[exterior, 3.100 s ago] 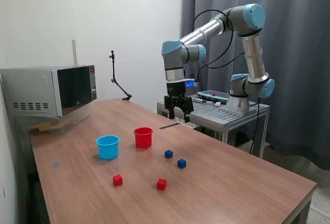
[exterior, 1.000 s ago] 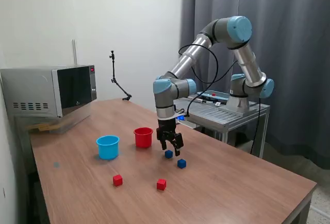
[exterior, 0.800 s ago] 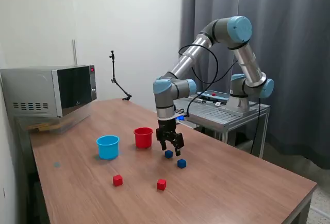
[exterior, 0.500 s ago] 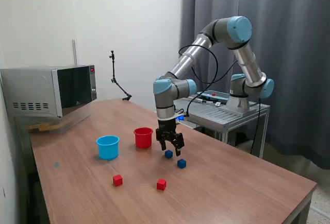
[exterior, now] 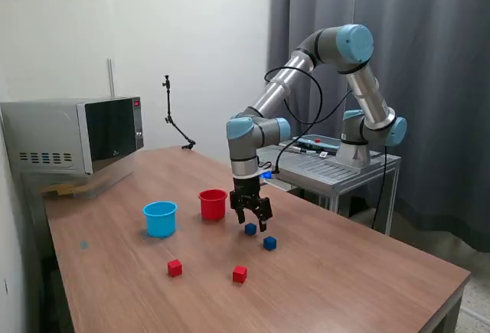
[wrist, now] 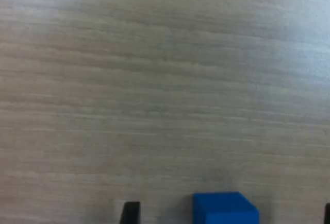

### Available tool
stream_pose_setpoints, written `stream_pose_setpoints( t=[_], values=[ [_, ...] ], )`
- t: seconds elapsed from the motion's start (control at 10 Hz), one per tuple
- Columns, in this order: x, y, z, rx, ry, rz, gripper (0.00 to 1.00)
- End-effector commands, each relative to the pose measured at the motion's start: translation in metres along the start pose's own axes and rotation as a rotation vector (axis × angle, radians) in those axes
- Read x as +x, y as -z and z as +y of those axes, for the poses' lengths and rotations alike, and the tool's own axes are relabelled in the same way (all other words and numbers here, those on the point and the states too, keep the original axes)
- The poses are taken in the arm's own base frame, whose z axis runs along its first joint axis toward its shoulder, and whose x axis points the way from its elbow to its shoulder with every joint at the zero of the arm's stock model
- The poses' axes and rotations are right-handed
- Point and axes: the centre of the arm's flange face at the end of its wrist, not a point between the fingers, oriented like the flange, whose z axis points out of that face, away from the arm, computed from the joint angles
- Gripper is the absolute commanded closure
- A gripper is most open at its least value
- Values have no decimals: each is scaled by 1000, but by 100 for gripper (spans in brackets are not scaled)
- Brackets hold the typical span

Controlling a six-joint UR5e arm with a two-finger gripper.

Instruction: Place red objects in the red bin, and blue objects in the blue bin.

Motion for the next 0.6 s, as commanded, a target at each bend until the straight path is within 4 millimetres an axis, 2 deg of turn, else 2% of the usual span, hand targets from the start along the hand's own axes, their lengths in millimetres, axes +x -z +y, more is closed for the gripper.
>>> stream_pose_setpoints(
  t=[0.0,0.2,0.5],
  values=[
    [-1,0,3,-6,0,-1,0],
    [-3,-1,12,-13,3,-4,0],
    [-4,-2,11,-9,4,-16,0]
  ],
)
